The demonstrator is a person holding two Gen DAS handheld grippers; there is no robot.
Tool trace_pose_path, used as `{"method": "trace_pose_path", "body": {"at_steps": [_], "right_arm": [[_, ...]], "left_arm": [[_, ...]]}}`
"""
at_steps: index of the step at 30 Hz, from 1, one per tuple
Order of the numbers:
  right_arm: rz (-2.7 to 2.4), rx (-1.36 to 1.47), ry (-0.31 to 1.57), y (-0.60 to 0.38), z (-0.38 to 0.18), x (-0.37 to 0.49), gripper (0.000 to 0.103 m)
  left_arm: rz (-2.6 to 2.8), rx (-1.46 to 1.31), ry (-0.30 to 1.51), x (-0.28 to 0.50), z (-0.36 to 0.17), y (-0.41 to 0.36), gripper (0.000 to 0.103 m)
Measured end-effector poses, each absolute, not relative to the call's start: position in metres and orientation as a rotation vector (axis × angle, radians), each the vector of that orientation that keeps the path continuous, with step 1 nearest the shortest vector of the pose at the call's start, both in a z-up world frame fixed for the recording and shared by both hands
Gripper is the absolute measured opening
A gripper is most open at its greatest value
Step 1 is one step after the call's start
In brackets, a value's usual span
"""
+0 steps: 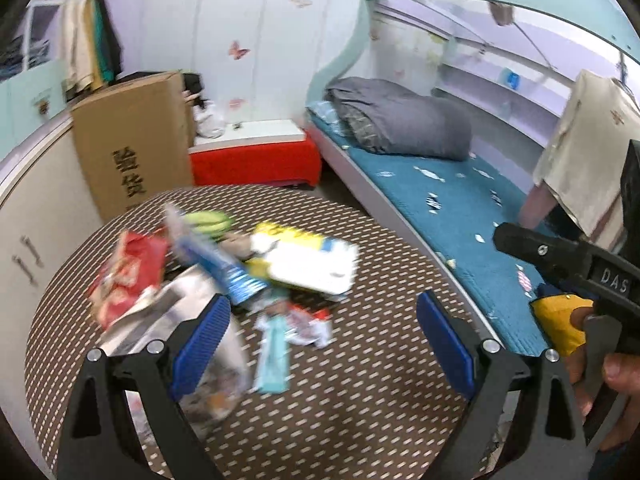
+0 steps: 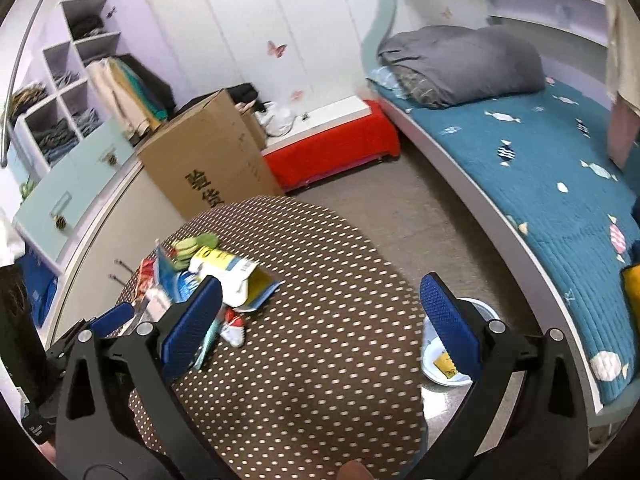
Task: Collect trash
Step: 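Move both tools back over the table toward the remaining trash, then grasp the folded newspaper with the left gripper while the right gripper grasps the teal wrapper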
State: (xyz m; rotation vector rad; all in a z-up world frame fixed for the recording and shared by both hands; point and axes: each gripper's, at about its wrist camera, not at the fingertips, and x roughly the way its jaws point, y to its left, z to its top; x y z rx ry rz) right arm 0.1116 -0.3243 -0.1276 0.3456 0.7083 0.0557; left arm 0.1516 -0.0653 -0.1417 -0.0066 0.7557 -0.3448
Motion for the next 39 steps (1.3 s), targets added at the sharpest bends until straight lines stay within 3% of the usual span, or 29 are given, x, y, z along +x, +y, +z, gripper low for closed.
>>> {"method": "trace_pose_path", "body": {"at_steps": [15,31,33,34,36,37,39], "right_arm": [[0.156,0.270,0.818,-0.251,-0.154,0.127,0.097],[0.188,0.247,0.897,-0.220,-0.178,0.126,0.097],[0.200,0.245,0.907,-0.216,-0.182,0.127,0.097],[0.207,0.248,0.914,-0.213,-0.185,0.128,0.097],[0.223,0.256,0.930,-0.208,-0.190,0.131,0.097],[0.239,0.259,0.936,-0.204,-0.193,0.133,0.094],[0.275,0.254,0.948,-0.193,-0.197,0.135,0.080]], "left_arm": [[-0.051,-0.160,0.812,0.135,-0.188,0.080,0.092],[-0.207,-0.274,0.850,0.166,-0.227,0.089,0.092],[-0.246,-0.256,0.844,0.166,-0.226,0.081,0.075],[-0.248,-0.237,0.855,0.168,-0.227,0.076,0.057],[-0.249,-0.221,0.845,0.166,-0.226,0.071,0.049],[-0.253,-0.216,0.837,0.161,-0.225,0.070,0.040],[-0.253,-0.215,0.815,0.153,-0.220,0.070,0.032]]}}
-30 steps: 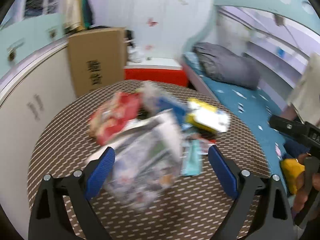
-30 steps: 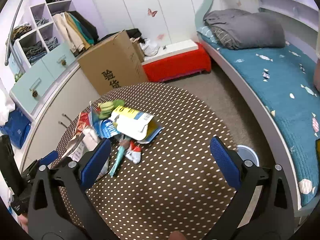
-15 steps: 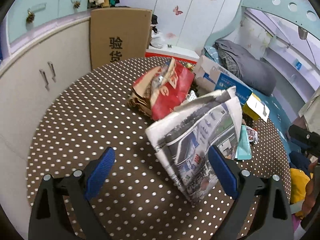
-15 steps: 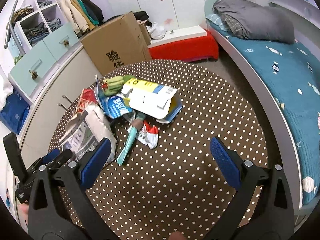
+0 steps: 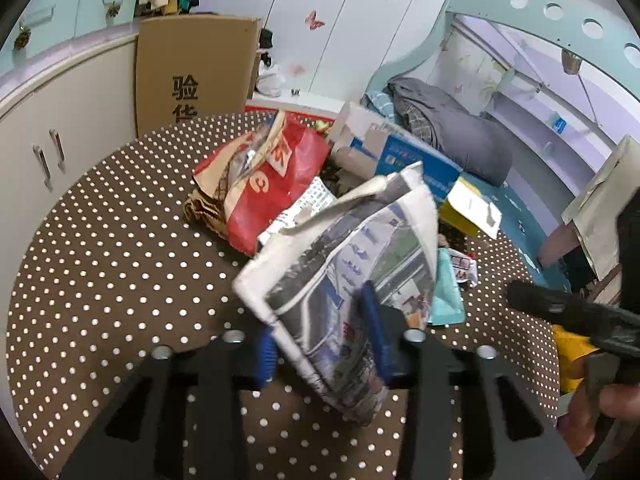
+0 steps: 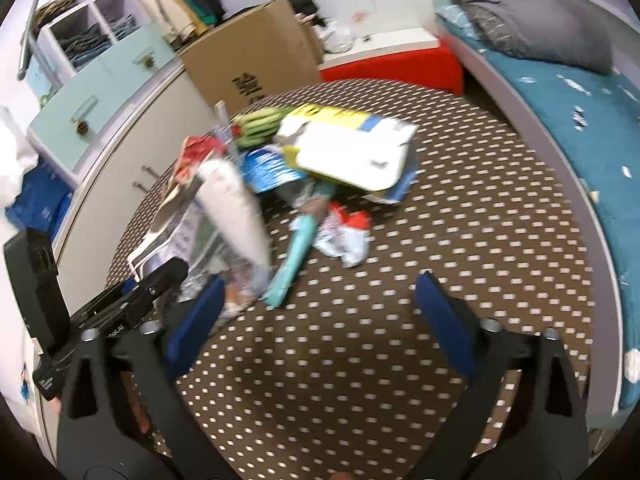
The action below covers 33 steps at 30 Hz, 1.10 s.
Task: Collect trash
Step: 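Grasp the folded newspaper with the left gripper while the right gripper grasps the teal wrapper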
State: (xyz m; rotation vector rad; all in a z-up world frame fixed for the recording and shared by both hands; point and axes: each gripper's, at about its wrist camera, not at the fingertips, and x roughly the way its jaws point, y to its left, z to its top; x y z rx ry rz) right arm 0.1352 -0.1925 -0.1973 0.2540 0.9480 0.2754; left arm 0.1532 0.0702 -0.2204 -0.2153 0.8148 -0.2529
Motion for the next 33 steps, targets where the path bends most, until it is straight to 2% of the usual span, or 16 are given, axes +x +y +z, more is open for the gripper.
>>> {"method": "trace_pose_path", "body": {"at_steps": [2,5,9,10,11,13,15,16,17,20,29,33], "right_arm": [[0.300,0.246,0.960,-0.183,-0.201,0.140,0.064],[0.323,0.236,0.969,-0.171,-0.206,0.149,0.052],[0.318,0.218,0.970,-0.162,-0.211,0.164,0.041],[0.308,0.212,0.970,-0.161,-0.212,0.168,0.037],[0.297,0.204,0.972,-0.160,-0.214,0.172,0.035],[0.278,0.187,0.980,-0.159,-0.219,0.181,0.031],[0.272,0.157,0.966,-0.154,-0.220,0.183,0.026],[0.271,0.142,0.965,-0.153,-0.221,0.182,0.022],[0.276,0.138,0.964,-0.153,-0.221,0.179,0.019],[0.297,0.153,0.960,-0.159,-0.221,0.168,0.015],[0.370,0.210,0.962,-0.186,-0.217,0.115,0.013],[0.397,0.179,0.995,-0.184,-0.219,0.107,0.014]], "left_arm": [[-0.250,-0.219,0.797,0.146,-0.217,0.072,0.025],[-0.230,-0.191,0.771,0.130,-0.211,0.075,0.024],[-0.218,-0.180,0.756,0.114,-0.210,0.079,0.026],[-0.216,-0.181,0.755,0.113,-0.211,0.079,0.029],[-0.212,-0.178,0.761,0.114,-0.213,0.079,0.040],[-0.199,-0.183,0.775,0.117,-0.218,0.078,0.056],[-0.209,-0.198,0.785,0.122,-0.220,0.073,0.057],[-0.218,-0.201,0.788,0.123,-0.220,0.071,0.050],[-0.224,-0.202,0.790,0.123,-0.221,0.068,0.034],[-0.238,-0.205,0.776,0.118,-0.217,0.064,0.025],[-0.249,-0.189,0.726,0.083,-0.206,0.058,0.017],[-0.247,-0.157,0.715,0.076,-0.201,0.048,0.020]]}}
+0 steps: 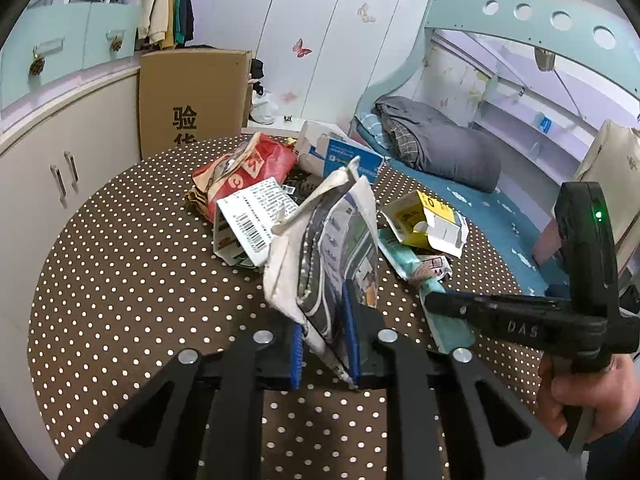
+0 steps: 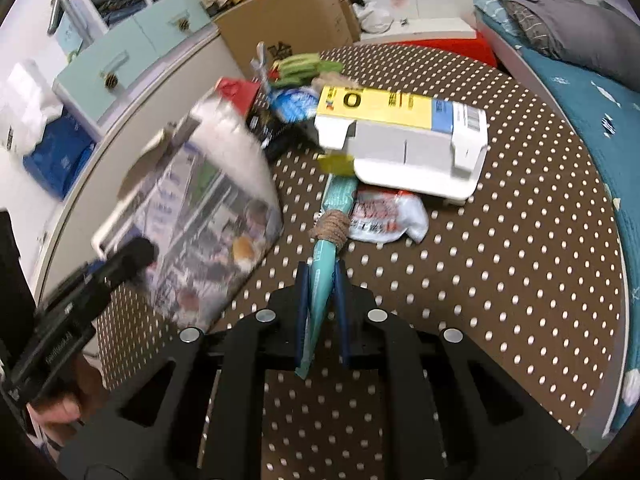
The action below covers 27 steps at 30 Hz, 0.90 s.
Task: Collect trash
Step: 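Grasp the folded newspaper with the left gripper while the right gripper grasps the teal wrapper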
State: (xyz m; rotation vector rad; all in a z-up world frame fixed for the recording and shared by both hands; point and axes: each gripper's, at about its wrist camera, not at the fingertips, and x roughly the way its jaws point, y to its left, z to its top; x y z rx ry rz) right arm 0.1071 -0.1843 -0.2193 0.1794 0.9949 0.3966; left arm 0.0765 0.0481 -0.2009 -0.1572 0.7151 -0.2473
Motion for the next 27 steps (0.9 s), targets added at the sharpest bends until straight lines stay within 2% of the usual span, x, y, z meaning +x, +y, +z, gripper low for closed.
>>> {"method": "trace_pose_path", "body": {"at_steps": [2,4,6,7,9,11,19,27], "right_arm": [[0.394,0.174,0.996,-0.183,-0.221,0.109,0.016],[0.389,0.184,0.995,-0.182,-0.223,0.115,0.024],[0.384,0.185,0.984,-0.180,-0.224,0.123,0.028],[0.378,0.182,0.985,-0.179,-0.225,0.126,0.028],[0.378,0.187,0.981,-0.177,-0.225,0.133,0.028],[0.381,0.175,0.978,-0.175,-0.225,0.134,0.017],[0.467,0.198,0.931,-0.174,-0.203,0.117,0.015],[0.521,0.223,0.794,-0.185,-0.146,0.099,0.015]], "left_arm": [[-0.237,-0.138,0.718,0.081,-0.202,0.041,0.038],[-0.234,-0.135,0.719,0.088,-0.204,0.034,0.040],[-0.257,-0.145,0.723,0.093,-0.204,0.029,0.032],[-0.258,-0.140,0.718,0.093,-0.203,0.027,0.021],[-0.265,-0.132,0.712,0.094,-0.201,0.022,0.016],[-0.273,-0.131,0.704,0.093,-0.197,0.020,0.010],[-0.209,-0.123,0.630,0.072,-0.170,0.036,0.006],[-0.199,-0.146,0.526,0.058,-0.125,0.045,0.006]]}}
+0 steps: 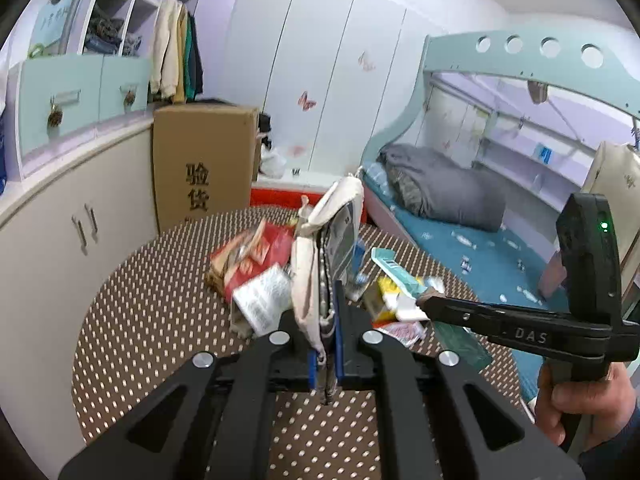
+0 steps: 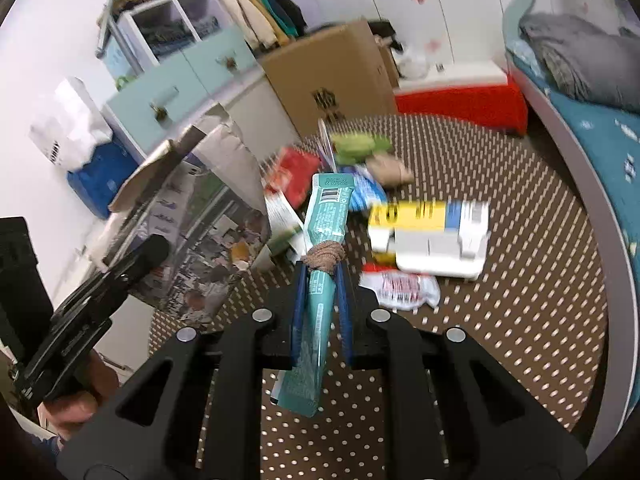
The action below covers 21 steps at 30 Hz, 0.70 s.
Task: Collect trash
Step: 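Grasp the folded newspaper with the left gripper while the right gripper grasps the teal wrapper, then carry newspaper and teal wrapper to the wastebasket and release both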
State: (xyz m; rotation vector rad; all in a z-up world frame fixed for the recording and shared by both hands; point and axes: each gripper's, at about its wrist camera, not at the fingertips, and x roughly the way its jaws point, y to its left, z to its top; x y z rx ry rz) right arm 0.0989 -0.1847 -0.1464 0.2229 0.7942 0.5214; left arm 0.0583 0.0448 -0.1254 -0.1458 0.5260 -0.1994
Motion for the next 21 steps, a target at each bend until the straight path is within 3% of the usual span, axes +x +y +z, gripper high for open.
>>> {"method": "trace_pose_path", "body": {"at_steps": [11,21], "right_arm": [[0.394,0.295,0.589,-0.283,-0.078,0.090,0.015],[0.140,0.433,0.525,-0.421,-0.084,0.084,0.015]], "left_arm": [[-0.379,-0.106,0.475,0.098,-0.068,-0.028,0.006],[-0.612,-0.082,0.599,0.165,-0.069,-0.160,0.006]]}}
